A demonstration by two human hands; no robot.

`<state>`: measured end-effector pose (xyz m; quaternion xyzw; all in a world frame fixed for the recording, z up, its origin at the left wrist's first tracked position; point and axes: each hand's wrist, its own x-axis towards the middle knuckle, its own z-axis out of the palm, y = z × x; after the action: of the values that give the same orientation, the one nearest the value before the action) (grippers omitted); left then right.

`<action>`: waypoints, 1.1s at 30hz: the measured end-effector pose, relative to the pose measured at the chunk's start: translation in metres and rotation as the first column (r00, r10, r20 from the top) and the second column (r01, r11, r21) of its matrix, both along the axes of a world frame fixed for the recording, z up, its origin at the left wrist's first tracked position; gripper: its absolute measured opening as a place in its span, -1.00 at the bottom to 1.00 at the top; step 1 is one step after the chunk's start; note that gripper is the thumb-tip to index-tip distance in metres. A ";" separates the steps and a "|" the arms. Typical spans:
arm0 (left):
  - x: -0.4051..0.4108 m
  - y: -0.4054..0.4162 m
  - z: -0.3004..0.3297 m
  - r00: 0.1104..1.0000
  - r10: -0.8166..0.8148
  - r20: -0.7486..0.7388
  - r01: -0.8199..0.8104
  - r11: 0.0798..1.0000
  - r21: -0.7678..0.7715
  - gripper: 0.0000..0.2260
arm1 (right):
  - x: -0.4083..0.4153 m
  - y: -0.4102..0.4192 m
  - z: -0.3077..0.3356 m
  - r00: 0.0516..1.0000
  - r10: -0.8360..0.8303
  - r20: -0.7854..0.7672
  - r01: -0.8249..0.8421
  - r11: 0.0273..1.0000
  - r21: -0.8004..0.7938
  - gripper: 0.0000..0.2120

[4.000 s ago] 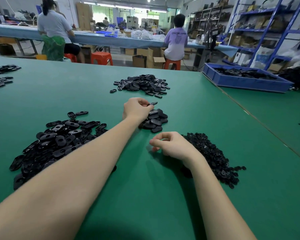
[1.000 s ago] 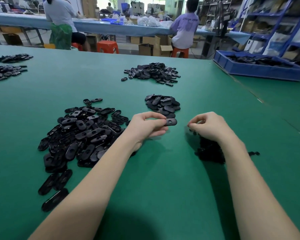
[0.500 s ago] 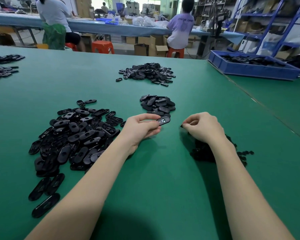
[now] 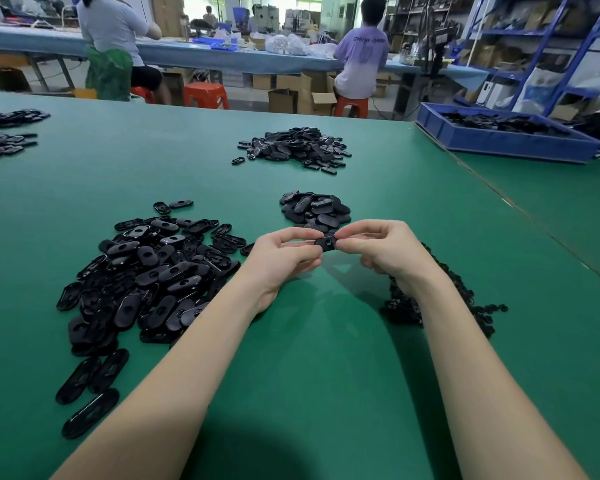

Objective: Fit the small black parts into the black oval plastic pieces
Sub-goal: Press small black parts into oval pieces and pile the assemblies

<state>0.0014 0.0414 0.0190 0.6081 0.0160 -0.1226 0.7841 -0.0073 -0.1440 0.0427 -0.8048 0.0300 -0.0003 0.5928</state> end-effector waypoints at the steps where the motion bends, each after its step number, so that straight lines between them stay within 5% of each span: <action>1: 0.000 0.000 0.000 1.000 -0.005 -0.001 0.005 1.000 -0.003 -0.81 | 0.000 0.001 0.000 1.000 -0.002 -0.007 0.002 1.000 0.005 -0.91; 22: -0.001 0.001 0.002 0.998 -0.056 0.041 0.055 0.998 0.022 -0.83 | 0.000 0.009 0.002 0.998 -0.048 -0.038 0.046 0.998 -0.049 -0.91; 33: -0.002 0.002 0.005 0.998 -0.066 0.022 0.065 0.996 0.058 -0.85 | -0.001 0.006 0.002 0.986 0.086 -0.142 -0.088 0.996 -0.009 -0.86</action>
<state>-0.0008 0.0430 0.0238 0.6321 -0.0097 -0.1404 0.7620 -0.0085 -0.1377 0.0443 -0.8077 0.0367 0.0827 0.5826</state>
